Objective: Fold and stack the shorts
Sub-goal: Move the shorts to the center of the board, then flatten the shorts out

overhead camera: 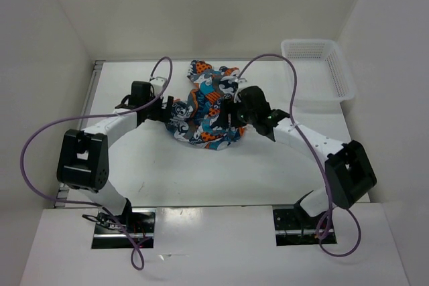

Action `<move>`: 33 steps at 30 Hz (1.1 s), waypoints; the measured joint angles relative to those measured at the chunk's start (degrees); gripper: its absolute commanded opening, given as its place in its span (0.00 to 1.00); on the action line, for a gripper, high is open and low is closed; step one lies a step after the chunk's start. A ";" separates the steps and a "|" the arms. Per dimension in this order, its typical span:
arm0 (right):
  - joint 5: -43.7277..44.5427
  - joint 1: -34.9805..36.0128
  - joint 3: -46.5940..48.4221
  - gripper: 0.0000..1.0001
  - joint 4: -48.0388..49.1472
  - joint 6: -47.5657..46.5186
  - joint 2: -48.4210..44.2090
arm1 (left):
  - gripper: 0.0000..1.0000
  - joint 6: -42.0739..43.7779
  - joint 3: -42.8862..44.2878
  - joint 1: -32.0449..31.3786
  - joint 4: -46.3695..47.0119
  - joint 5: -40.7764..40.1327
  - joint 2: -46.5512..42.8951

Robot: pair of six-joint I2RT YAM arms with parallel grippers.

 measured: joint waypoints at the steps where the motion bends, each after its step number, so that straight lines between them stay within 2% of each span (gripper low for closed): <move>1: -0.59 0.00 -1.01 0.76 0.11 -0.02 1.05 | 1.00 0.00 1.57 0.09 -0.15 -0.02 1.33; 7: -3.19 0.28 -2.27 0.77 0.74 -0.70 8.24 | 1.00 0.00 6.64 0.39 -1.49 0.26 5.01; 10: -5.46 0.76 -2.27 0.71 2.71 -1.22 10.93 | 0.97 0.00 9.75 0.79 -3.04 0.44 8.46; 14: -8.81 1.51 -2.27 0.48 4.42 -1.99 14.12 | 0.92 -0.04 14.21 1.66 -6.03 1.68 14.75; 15: -9.27 1.64 -2.27 0.29 4.42 -2.23 14.45 | 0.91 -0.02 15.30 2.05 -7.04 2.21 16.26; 17: -10.43 1.84 -2.27 0.12 4.07 -3.04 14.75 | 0.91 -0.02 16.79 2.93 -8.68 4.22 18.21; 18: -10.78 1.88 -2.27 0.00 3.91 -3.17 14.75 | 0.92 -0.02 16.90 3.43 -9.16 5.44 18.38; 22: -9.73 1.92 -3.43 0.00 2.03 -3.54 12.22 | 0.98 -0.02 16.92 4.98 -10.56 9.77 16.83; 26: -6.03 0.66 -6.62 0.00 -2.64 -2.99 1.20 | 0.99 -0.02 17.35 5.99 -13.66 13.75 13.68; 29: -5.33 -6.88 -9.60 0.00 -3.04 -1.57 -13.73 | 0.99 -0.02 17.35 6.05 -16.13 15.65 9.57; 33: -3.10 -14.27 -10.60 0.00 -2.69 0.57 -23.23 | 0.99 -0.02 18.34 5.35 -18.80 15.78 6.69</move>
